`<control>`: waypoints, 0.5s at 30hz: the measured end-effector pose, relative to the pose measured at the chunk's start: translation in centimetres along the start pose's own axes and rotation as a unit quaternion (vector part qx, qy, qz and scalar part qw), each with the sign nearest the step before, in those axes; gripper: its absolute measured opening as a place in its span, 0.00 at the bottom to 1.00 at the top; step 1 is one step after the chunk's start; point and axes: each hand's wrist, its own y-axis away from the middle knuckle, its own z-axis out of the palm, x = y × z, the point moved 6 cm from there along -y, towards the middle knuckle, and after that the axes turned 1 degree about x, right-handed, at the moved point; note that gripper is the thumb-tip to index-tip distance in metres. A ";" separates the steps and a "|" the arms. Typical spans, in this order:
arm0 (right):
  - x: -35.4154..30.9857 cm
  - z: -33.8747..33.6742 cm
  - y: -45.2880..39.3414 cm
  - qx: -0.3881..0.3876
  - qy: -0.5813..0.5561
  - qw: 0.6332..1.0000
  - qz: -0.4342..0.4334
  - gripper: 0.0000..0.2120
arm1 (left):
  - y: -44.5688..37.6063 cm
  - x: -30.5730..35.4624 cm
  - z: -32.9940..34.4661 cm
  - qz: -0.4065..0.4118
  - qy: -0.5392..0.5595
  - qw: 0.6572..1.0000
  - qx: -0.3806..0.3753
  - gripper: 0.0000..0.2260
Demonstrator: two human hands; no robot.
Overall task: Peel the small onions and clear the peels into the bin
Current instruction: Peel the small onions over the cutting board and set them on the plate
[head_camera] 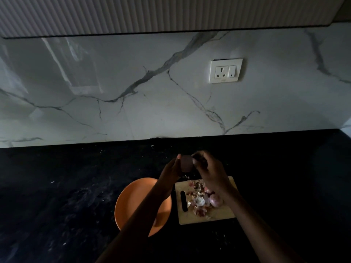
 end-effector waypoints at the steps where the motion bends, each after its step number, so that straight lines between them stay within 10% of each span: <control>1: 0.1 0.2 0.0 -0.010 -0.005 1.000 -0.006 0.12 | -0.1 0.0 0.0 0.004 -0.003 1.000 -0.005 0.19; 15: 0.4 0.6 0.1 0.067 0.041 0.997 -0.019 0.09 | 0.1 -0.3 0.3 0.007 -0.012 1.000 0.006 0.19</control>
